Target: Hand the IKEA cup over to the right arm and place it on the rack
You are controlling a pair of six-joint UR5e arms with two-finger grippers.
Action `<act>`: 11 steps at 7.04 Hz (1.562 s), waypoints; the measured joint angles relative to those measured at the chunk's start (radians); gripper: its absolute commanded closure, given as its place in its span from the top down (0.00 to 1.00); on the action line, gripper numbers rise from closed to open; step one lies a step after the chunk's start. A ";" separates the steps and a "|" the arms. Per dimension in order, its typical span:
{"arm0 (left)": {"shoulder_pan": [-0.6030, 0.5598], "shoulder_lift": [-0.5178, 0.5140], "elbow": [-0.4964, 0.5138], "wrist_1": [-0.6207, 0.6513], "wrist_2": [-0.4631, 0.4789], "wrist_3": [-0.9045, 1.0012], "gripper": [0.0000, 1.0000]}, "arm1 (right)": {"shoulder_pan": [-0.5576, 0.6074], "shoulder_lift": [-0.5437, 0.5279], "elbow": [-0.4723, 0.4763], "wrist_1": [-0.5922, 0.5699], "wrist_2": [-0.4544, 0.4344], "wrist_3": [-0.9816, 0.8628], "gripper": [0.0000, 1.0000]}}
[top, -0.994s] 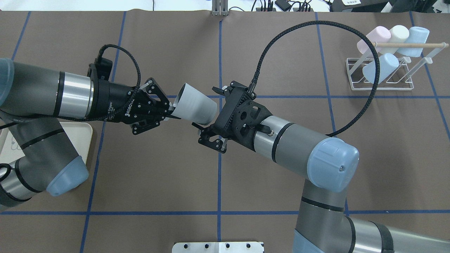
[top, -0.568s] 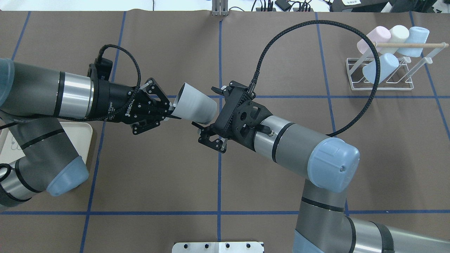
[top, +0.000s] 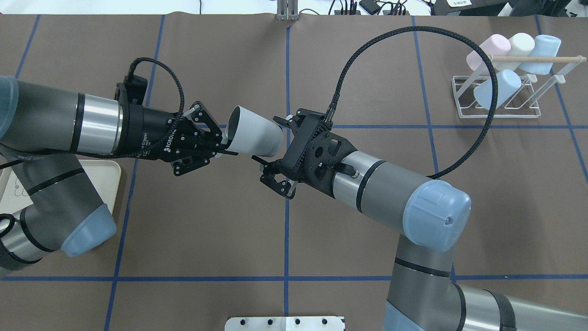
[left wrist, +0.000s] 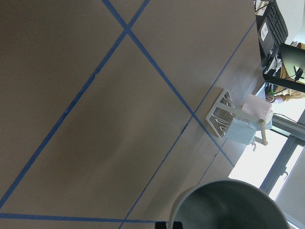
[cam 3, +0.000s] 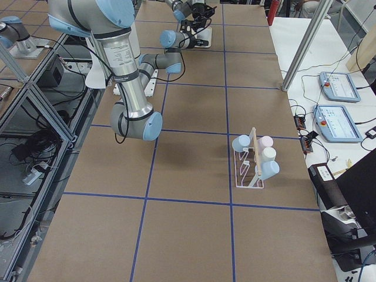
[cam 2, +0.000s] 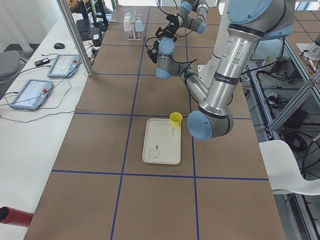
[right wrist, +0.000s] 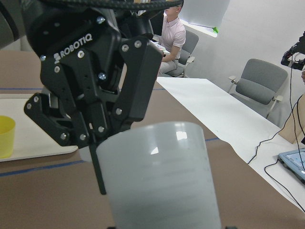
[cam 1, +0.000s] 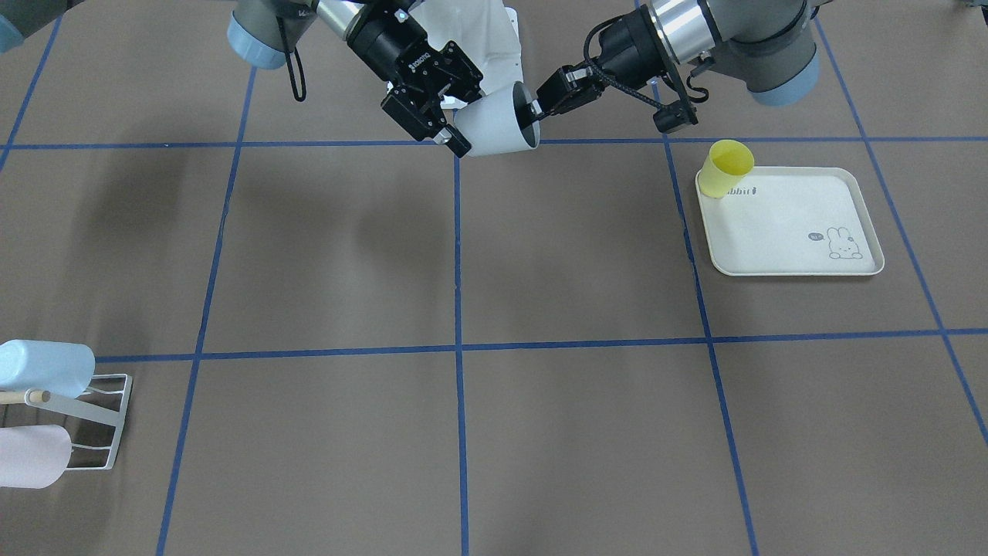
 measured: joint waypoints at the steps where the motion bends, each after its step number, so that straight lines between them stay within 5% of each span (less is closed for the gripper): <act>1: -0.001 -0.003 0.001 0.001 0.000 0.006 0.20 | 0.000 -0.001 0.000 0.000 0.000 -0.013 0.56; 2: -0.002 -0.006 0.002 0.001 -0.001 0.022 0.24 | 0.001 -0.002 0.000 0.001 -0.001 -0.020 0.53; 4: -0.004 -0.008 0.003 0.002 -0.005 0.057 1.00 | 0.004 -0.003 0.001 0.002 -0.003 -0.023 0.49; 8: -0.060 -0.002 0.003 0.004 -0.040 0.130 1.00 | 0.011 -0.008 0.002 0.003 -0.003 -0.032 0.43; 11: -0.188 0.039 0.009 0.004 -0.173 0.245 1.00 | 0.021 -0.013 0.013 -0.001 0.000 -0.034 0.18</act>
